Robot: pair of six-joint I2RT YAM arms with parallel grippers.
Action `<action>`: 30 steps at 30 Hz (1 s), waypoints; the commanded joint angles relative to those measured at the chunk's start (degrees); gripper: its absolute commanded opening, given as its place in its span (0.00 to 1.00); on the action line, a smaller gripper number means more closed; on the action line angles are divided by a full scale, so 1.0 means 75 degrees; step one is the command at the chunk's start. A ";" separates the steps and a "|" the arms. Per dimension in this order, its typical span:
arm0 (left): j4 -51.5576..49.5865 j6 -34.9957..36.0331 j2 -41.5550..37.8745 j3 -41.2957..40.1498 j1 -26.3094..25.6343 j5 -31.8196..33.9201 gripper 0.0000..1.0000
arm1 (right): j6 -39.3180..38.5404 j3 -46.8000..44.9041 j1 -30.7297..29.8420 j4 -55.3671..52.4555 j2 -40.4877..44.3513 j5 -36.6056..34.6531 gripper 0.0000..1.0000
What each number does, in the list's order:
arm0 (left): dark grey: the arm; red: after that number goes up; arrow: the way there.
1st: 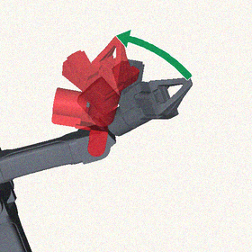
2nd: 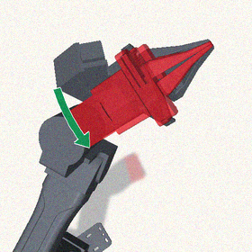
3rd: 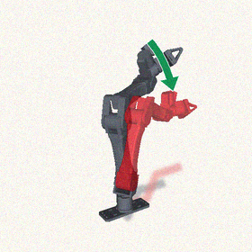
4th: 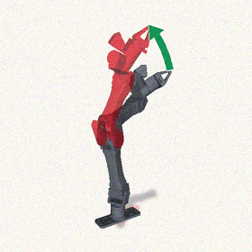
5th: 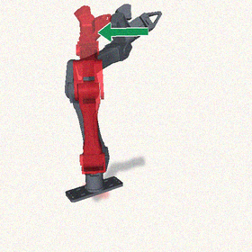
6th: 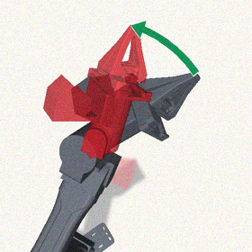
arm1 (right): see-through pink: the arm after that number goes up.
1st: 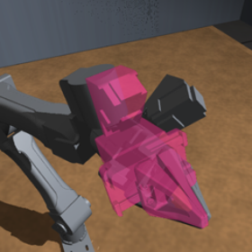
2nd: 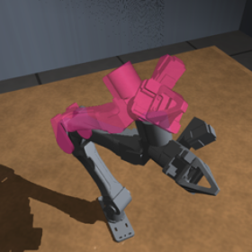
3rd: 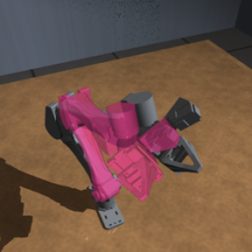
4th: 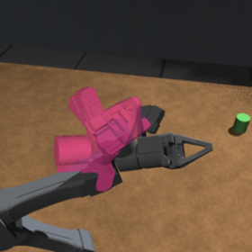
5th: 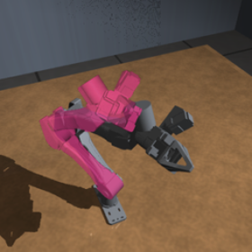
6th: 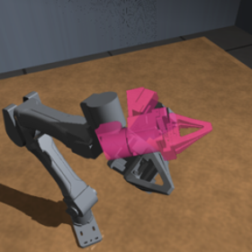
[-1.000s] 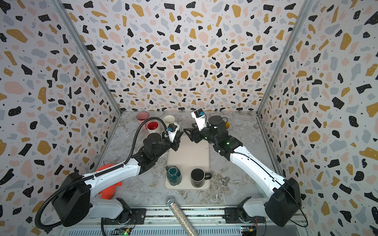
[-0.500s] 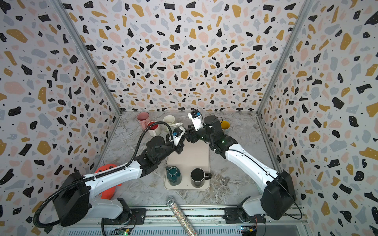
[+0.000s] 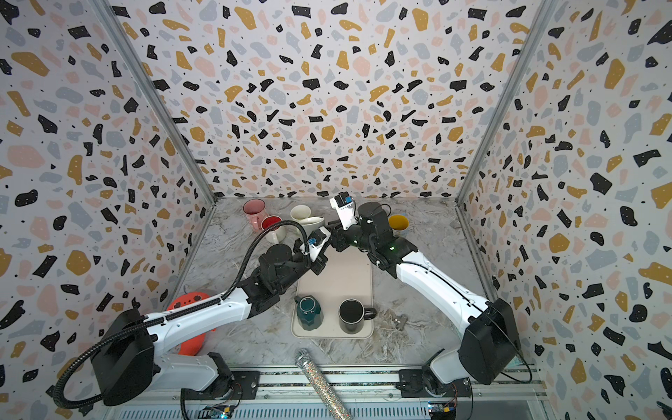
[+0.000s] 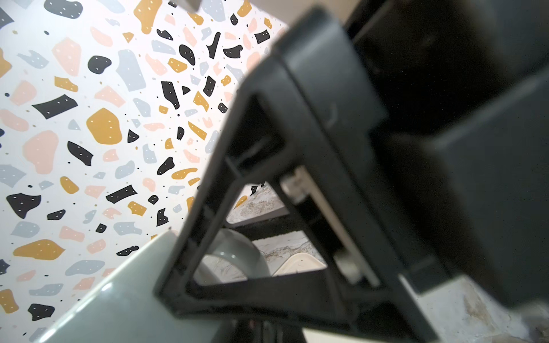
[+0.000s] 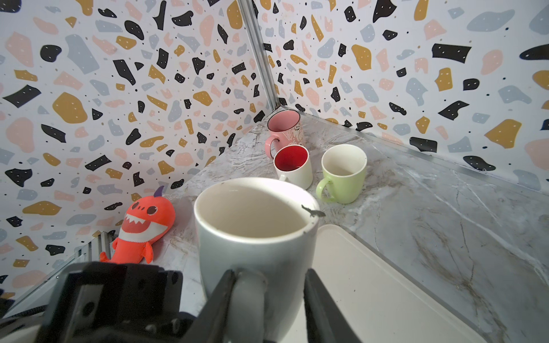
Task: Turn the mug right side up
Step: Place the mug at the top-center of the table.
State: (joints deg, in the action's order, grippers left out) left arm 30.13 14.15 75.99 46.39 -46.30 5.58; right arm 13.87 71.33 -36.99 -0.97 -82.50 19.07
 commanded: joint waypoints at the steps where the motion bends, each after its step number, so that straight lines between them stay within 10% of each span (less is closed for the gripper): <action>1: 0.1096 0.0276 -0.0395 0.0025 -0.0026 0.0240 0.00 | 0.0058 0.0234 0.0092 -0.0337 0.0008 -0.0303 0.38; 8: 0.1079 0.0387 -0.0481 -0.0010 -0.0026 0.0374 0.00 | 0.0256 0.0321 0.0207 -0.0536 -0.0136 -0.0361 0.00; 30: -0.0354 0.0129 -0.0310 0.0737 -0.0026 0.1388 0.30 | 0.0554 -0.0214 0.0274 0.0563 0.0254 -0.0585 0.00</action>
State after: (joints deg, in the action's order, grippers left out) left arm 27.46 15.64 75.16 49.95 -46.72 13.67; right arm 17.78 68.64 -34.87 -1.96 -83.64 16.40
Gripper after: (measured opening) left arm 0.297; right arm 0.158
